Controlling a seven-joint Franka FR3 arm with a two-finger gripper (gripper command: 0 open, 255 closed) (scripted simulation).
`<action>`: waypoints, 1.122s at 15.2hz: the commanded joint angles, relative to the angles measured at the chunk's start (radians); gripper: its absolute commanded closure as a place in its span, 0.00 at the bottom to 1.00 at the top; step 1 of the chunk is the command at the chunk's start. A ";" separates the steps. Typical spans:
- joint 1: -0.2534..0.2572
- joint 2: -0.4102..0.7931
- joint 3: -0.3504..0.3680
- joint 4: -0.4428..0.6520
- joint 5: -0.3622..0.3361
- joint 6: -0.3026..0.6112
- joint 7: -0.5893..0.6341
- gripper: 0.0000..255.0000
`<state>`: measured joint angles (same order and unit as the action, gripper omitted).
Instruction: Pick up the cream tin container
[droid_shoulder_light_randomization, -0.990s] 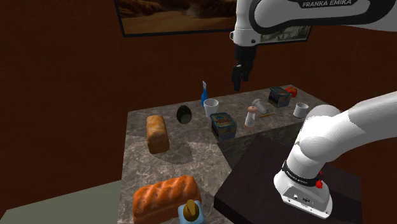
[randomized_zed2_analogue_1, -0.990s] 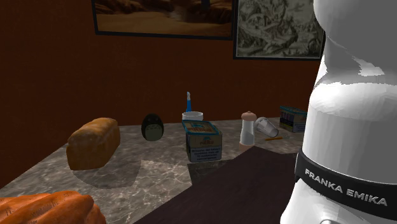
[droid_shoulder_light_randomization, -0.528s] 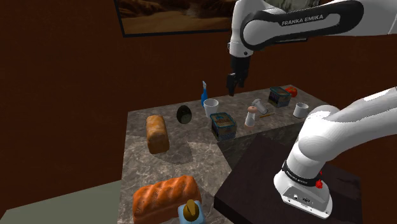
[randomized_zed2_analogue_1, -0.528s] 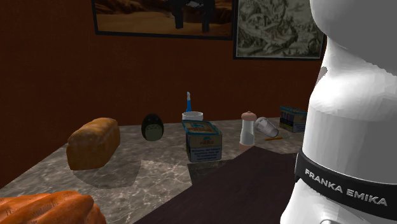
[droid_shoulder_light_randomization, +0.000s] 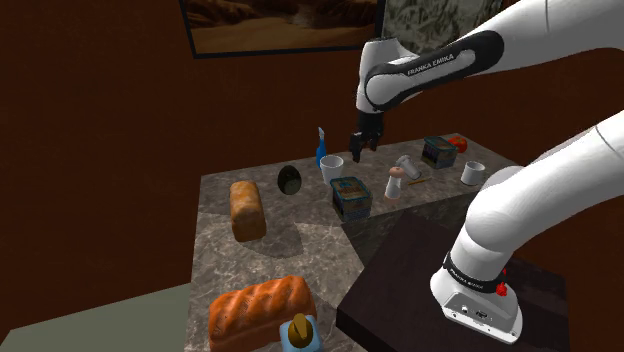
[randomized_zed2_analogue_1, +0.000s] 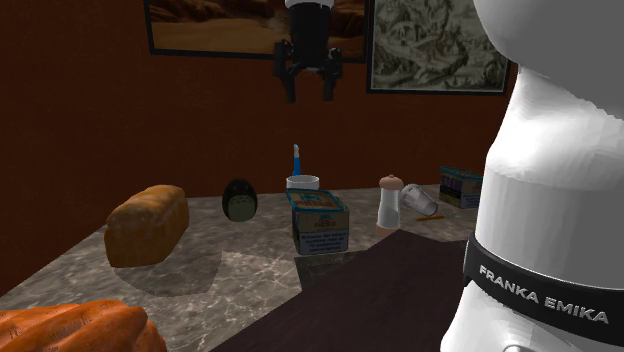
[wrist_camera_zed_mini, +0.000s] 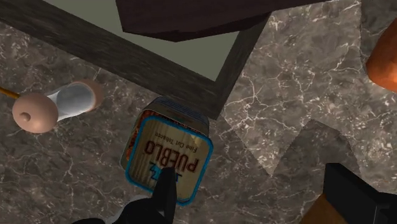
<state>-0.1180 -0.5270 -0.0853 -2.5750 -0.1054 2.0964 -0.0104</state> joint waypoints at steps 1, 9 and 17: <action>-0.020 0.047 -0.021 -0.012 -0.009 0.071 0.002 0.00; -0.074 0.321 -0.098 0.016 -0.005 0.353 0.007 0.00; -0.115 0.626 -0.157 0.123 0.113 0.580 -0.056 0.00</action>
<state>-0.2286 0.0472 -0.2394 -2.4748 -0.0186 2.6434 -0.0554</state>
